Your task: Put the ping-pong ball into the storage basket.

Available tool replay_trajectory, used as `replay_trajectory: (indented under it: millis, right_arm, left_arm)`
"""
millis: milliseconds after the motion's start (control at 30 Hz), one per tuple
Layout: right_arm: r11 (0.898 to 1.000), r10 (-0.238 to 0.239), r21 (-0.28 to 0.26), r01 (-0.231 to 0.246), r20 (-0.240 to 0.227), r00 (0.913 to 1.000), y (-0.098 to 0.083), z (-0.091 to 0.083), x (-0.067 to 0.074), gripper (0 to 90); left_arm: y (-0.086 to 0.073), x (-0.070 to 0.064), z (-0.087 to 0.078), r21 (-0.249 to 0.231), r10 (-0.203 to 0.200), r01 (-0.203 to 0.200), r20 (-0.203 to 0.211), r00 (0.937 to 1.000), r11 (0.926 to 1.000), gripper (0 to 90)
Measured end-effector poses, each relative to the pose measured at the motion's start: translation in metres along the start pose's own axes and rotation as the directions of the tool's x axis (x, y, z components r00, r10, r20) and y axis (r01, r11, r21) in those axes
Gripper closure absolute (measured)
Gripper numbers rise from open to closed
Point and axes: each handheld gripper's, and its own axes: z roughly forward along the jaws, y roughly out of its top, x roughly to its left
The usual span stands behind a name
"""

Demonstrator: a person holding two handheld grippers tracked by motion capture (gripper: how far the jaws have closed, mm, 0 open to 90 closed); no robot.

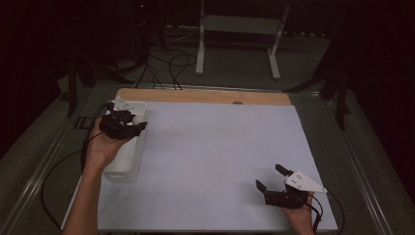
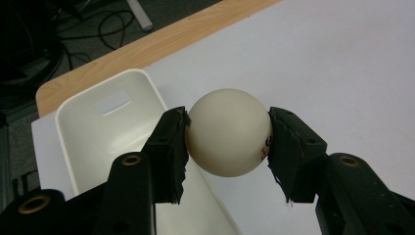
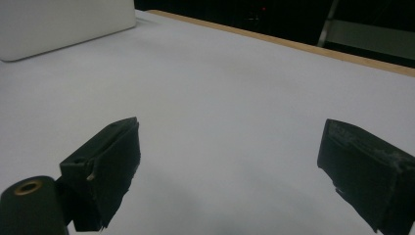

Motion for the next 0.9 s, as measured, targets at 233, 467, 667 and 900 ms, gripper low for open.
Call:
replay_trajectory:
  millis: [233,467,667,900]
  right_arm:
    - [1.000,-0.001,-0.001,0.001,-0.001,1.0000,0.000,0.000,0.000,8.6]
    - [1.000,-0.001,0.001,0.001,-0.001,1.0000,0.000,0.000,0.000,8.6]
    - [1.000,-0.001,0.003,0.001,-0.003,1.0000,0.000,0.001,0.001,8.6]
    - [1.000,-0.003,0.005,0.003,-0.003,1.0000,0.000,0.001,0.000,8.6]
  left_arm:
    - [-0.006,0.004,-0.002,-0.005,-0.006,0.006,-0.008,0.9999,1.0000,51.2]
    - [-0.013,0.007,-0.003,-0.004,-0.015,0.015,-0.011,0.9998,0.9999,51.2]
    - [-0.019,0.011,-0.003,0.002,-0.026,0.026,-0.013,0.9996,0.9997,51.2]
    - [-0.025,0.015,-0.003,0.007,-0.038,0.038,-0.016,0.9991,0.9993,51.2]
